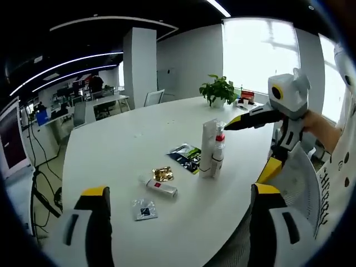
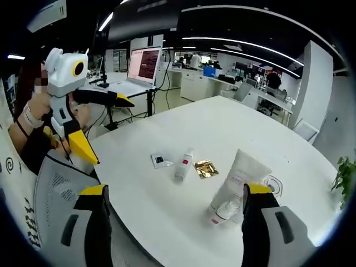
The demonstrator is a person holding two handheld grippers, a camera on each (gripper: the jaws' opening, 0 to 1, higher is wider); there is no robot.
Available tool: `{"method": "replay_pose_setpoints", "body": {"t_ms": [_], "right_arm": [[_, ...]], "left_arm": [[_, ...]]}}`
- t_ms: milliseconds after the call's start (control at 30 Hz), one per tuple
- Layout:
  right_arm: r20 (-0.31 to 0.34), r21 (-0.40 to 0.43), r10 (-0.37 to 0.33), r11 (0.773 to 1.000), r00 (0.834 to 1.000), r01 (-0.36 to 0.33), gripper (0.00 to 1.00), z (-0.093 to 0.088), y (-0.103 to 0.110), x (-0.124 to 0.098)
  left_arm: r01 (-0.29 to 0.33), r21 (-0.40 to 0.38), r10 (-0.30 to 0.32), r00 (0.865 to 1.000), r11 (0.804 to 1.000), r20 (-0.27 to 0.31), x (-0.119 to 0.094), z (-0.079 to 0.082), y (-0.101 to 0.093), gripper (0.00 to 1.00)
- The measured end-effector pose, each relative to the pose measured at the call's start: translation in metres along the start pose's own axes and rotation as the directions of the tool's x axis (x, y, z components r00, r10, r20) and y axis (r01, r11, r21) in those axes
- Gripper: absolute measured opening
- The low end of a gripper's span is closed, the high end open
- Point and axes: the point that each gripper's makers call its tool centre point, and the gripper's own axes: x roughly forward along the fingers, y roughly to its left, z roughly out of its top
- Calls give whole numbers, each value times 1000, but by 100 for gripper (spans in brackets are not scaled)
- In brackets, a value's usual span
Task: Arrange the skincare products in the storage area until every visible bottle or jar stands upright without overlapping.
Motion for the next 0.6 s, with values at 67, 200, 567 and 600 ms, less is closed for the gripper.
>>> {"method": "replay_pose_setpoints", "body": {"t_ms": [67, 200, 567, 600], "right_arm": [[0, -1, 17, 1000, 1000, -17, 99, 2, 6, 7], [1, -17, 47, 999, 999, -47, 97, 3, 12, 24], [-76, -35, 97, 994, 992, -100, 93, -13, 9, 70], [-85, -36, 100, 994, 991, -103, 93, -15, 9, 75]], "left_arm": [[4, 6, -4, 1000, 1000, -12, -1, -4, 1, 99], [18, -10, -18, 1000, 1000, -7, -2, -6, 3, 99], [32, 33, -31, 999, 999, -36, 0, -13, 6, 99], [30, 34, -29, 999, 999, -36, 0, -13, 6, 99]]}}
